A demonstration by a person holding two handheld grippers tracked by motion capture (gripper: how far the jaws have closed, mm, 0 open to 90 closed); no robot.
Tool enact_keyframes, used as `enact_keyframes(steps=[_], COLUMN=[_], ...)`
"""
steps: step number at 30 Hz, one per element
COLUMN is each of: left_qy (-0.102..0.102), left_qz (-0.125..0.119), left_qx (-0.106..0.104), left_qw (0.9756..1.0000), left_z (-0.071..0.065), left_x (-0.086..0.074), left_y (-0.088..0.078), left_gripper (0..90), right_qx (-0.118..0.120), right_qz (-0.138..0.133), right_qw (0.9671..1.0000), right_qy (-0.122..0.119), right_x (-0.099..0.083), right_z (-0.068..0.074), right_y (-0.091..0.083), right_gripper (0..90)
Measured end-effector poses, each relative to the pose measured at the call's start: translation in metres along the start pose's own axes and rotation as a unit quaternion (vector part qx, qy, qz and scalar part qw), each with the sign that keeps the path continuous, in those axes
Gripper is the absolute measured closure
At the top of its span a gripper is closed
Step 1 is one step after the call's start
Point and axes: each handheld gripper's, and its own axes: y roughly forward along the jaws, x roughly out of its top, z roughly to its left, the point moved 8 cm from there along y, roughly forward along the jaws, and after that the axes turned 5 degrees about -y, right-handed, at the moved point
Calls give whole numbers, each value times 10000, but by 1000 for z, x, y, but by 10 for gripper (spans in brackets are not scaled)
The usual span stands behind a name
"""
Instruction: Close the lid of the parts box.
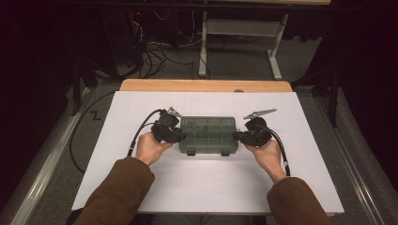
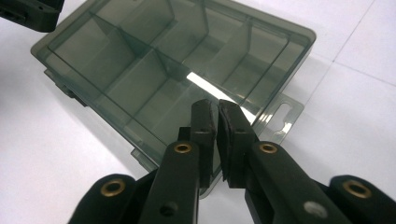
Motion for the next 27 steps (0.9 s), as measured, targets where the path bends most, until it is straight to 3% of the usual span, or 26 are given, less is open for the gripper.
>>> enact_keyframes(steps=[12,27], left_qy=[-158,-146], left_qz=[-390,-801], left_qx=[230,328], left_qw=[9988,9961], left_z=[9,8], left_x=[4,-4], left_y=[-21,-40], left_gripper=[438,425], right_qx=[-123,-163], right_qz=[-294,-642], right_qw=[9995,9978], right_qy=[28,4], right_x=[2,0], right_z=[-7,-9], right_y=[-19,-42], right_gripper=[792,739])
